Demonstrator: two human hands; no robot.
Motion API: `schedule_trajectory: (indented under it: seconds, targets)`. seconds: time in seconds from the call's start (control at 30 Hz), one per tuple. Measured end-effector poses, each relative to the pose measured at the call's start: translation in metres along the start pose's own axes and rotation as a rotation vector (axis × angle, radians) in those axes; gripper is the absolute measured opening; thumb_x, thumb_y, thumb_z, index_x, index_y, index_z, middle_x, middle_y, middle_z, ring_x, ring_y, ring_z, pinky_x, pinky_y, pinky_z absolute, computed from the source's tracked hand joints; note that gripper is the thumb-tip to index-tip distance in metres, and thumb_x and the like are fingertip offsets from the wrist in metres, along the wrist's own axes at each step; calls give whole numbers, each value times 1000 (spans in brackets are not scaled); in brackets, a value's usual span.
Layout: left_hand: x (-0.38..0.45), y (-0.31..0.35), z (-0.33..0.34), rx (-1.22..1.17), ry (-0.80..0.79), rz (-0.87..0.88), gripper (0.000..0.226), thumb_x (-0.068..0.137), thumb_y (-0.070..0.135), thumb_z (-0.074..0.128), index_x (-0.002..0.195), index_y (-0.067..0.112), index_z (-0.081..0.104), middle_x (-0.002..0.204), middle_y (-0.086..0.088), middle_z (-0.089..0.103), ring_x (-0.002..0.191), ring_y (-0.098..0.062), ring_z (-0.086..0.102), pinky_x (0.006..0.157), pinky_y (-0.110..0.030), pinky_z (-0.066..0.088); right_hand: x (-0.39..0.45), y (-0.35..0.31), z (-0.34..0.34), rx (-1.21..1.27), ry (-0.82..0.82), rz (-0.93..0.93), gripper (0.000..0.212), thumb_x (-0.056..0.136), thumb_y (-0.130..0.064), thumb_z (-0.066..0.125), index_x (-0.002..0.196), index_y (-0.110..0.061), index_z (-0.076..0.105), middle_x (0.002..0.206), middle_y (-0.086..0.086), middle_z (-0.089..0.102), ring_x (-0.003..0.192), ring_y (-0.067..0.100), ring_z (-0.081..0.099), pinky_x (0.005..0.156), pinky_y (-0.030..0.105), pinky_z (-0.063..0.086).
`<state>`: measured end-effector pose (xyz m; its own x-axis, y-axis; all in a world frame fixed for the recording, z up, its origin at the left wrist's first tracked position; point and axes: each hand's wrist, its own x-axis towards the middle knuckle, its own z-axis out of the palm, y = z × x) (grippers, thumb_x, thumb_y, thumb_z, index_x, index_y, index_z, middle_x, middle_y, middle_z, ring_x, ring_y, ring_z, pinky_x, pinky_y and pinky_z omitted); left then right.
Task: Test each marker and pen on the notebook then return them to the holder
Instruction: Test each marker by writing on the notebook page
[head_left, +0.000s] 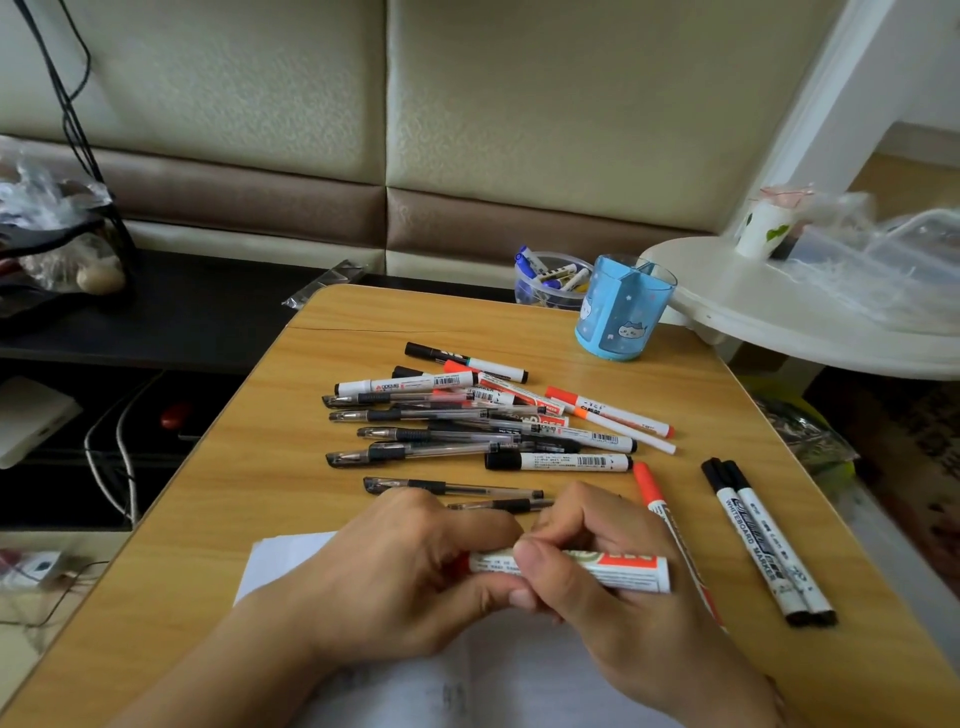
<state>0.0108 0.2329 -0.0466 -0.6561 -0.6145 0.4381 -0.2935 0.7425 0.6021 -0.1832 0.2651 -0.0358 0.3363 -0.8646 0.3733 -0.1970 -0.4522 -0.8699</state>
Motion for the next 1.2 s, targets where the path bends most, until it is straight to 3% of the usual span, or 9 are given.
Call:
schedule_trajectory:
  seconds: [0.23, 0.33, 0.47, 0.53, 0.7, 0.9, 1.03, 1.13, 1.2]
  targets:
    - [0, -3, 2, 35, -91, -36, 36, 87, 61, 59, 94, 27, 65, 56, -2, 52, 48, -16, 40, 43, -29, 30, -1, 4, -9, -12, -97, -69, 13, 87, -29, 66, 77, -24, 60, 69, -6, 64, 57, 16, 56, 51, 31, 43]
    - [-2, -3, -1, 51, -70, -74, 44, 75, 63, 70, 103, 30, 61, 53, 3, 50, 46, -8, 39, 45, -20, 28, -3, 8, -12, 118, 23, -4, 5, 80, -28, 66, 77, -24, 66, 64, 4, 64, 54, 16, 58, 48, 26, 44]
    - [-7, -9, -8, -28, 32, -157, 20, 91, 42, 46, 106, 31, 50, 52, 3, 45, 46, -7, 38, 49, -22, 27, 0, 14, -23, 406, 180, 151, 41, 74, -50, 72, 84, -10, 73, 61, 20, 64, 53, 30, 61, 42, 26, 44]
    - [-7, -10, -9, -70, 68, -183, 23, 89, 32, 34, 106, 29, 50, 53, -1, 42, 48, -9, 36, 51, -26, 26, 1, 17, -23, 299, 193, 228, 44, 69, -49, 78, 74, -7, 69, 57, 19, 61, 49, 29, 58, 40, 28, 42]
    - [-7, -10, -6, -46, 87, -166, 25, 88, 27, 32, 108, 29, 47, 56, 4, 42, 50, -12, 38, 51, -32, 29, 3, 27, -9, -65, 193, 210, 18, 78, -9, 78, 70, -11, 62, 53, 3, 65, 43, 7, 54, 42, 21, 39]
    - [-5, -10, 1, -35, 154, -189, 22, 90, 25, 46, 111, 31, 48, 80, 7, 54, 64, -18, 52, 57, -37, 46, 5, 50, -15, -81, 363, 254, 35, 71, -47, 69, 54, -22, 52, 46, -4, 48, 50, 16, 43, 55, 29, 32]
    - [-3, -12, 4, -70, 213, -212, 22, 90, 20, 59, 107, 30, 49, 90, 13, 54, 81, -14, 55, 61, -33, 54, 5, 50, -12, -164, 274, 218, 30, 72, -49, 66, 56, -27, 54, 48, -7, 56, 45, 7, 46, 53, 27, 36]
    - [-2, -13, 5, -73, 211, -242, 30, 90, 21, 64, 109, 35, 46, 96, 16, 55, 88, -11, 55, 63, -28, 55, 6, 51, -12, -266, 268, 188, 34, 72, -51, 65, 57, -22, 54, 49, -10, 56, 48, 9, 51, 72, 36, 39]
    - [-2, -14, 5, -64, 202, -276, 38, 89, 20, 68, 108, 40, 44, 102, 19, 56, 93, -8, 57, 67, -33, 55, 6, 51, -12, -304, 275, 169, 36, 72, -51, 65, 57, -19, 55, 51, -7, 57, 50, 10, 52, 71, 37, 42]
